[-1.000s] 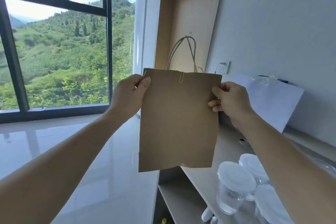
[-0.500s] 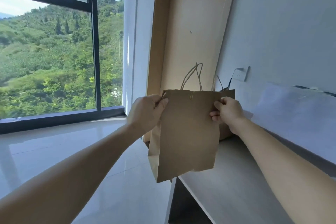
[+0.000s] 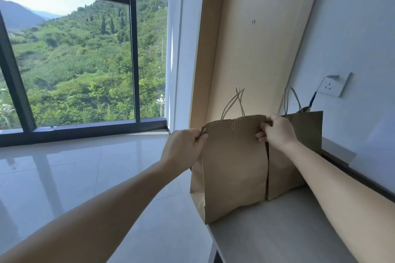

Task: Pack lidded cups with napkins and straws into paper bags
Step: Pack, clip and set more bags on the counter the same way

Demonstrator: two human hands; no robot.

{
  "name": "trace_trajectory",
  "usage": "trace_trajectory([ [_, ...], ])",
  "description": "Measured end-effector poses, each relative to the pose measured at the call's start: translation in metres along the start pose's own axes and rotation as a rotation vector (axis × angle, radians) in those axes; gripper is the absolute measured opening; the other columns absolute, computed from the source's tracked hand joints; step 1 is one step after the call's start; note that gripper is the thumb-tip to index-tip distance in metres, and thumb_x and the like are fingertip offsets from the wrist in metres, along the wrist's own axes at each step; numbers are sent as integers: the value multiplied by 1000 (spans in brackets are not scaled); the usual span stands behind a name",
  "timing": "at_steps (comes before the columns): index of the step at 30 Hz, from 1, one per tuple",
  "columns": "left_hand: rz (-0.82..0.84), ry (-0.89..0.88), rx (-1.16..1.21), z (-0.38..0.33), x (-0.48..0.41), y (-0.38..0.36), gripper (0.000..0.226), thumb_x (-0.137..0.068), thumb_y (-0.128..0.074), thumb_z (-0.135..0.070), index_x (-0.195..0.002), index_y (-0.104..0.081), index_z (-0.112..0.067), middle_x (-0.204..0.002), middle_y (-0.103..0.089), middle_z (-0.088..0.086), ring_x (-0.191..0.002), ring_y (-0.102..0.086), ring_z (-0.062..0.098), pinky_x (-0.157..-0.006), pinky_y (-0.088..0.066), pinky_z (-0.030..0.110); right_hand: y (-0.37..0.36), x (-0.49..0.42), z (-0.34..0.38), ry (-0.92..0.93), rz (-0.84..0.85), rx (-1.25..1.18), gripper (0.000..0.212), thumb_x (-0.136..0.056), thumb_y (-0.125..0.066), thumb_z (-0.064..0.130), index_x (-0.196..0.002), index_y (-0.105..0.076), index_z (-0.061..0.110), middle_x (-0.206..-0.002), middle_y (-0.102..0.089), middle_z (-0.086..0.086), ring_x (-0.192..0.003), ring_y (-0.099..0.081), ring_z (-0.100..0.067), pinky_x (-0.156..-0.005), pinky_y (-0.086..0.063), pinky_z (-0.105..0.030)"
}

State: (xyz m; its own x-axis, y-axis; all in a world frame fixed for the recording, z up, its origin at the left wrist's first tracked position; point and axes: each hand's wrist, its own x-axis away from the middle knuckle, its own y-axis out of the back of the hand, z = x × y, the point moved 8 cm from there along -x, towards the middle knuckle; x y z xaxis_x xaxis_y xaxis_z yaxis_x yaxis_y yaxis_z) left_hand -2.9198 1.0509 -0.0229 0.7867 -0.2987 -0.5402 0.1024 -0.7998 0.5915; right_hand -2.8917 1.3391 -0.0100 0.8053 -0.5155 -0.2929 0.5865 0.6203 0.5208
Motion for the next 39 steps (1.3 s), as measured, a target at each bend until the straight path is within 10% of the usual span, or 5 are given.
trace_trajectory([
  [4,-15,5,14,3,-6,-14,49,-97,-56,-34,-51,-45,-22,-50,-51,4,-53,-47,20,-50,-34,22,7,-7,-1,118,-67,97,13,-97,-49,9,-94,-58,18,-60,-69,4,-49,-65,-4,-47,-43,-10],
  [11,-44,-32,48,1,-5,-19,45,-97,-57,-34,-57,-53,-12,-50,-51,7,-54,-47,21,-52,-36,27,15,3,8,276,-133,171,30,-93,-53,4,-118,-58,20,-96,-68,1,-62,-65,5,-63,-45,-5],
  [20,75,-57,-2,0,-8,-21,33,-98,-50,-33,-80,-65,-10,-64,-65,3,-55,-60,19,-57,-51,30,1,48,24,281,-38,430,60,-90,-63,14,-146,-39,17,-156,-30,2,-135,-41,-16,-108,-37,-33],
  [26,94,-223,-195,-24,11,-6,79,-85,-61,-30,-151,-19,-23,-152,-24,5,-131,-32,29,-102,-36,44,19,117,26,131,22,508,67,-90,-65,34,-148,-33,24,-154,-31,4,-116,-54,-12,-98,-42,-31],
  [39,560,-563,-87,-183,151,-66,66,-90,-56,-45,-148,-33,-20,-156,-24,3,-142,-19,26,-111,-26,41,157,342,-2,-373,-11,768,56,-89,-66,45,-137,-51,22,-143,-48,1,-124,-50,-18,-99,-38,-30],
])
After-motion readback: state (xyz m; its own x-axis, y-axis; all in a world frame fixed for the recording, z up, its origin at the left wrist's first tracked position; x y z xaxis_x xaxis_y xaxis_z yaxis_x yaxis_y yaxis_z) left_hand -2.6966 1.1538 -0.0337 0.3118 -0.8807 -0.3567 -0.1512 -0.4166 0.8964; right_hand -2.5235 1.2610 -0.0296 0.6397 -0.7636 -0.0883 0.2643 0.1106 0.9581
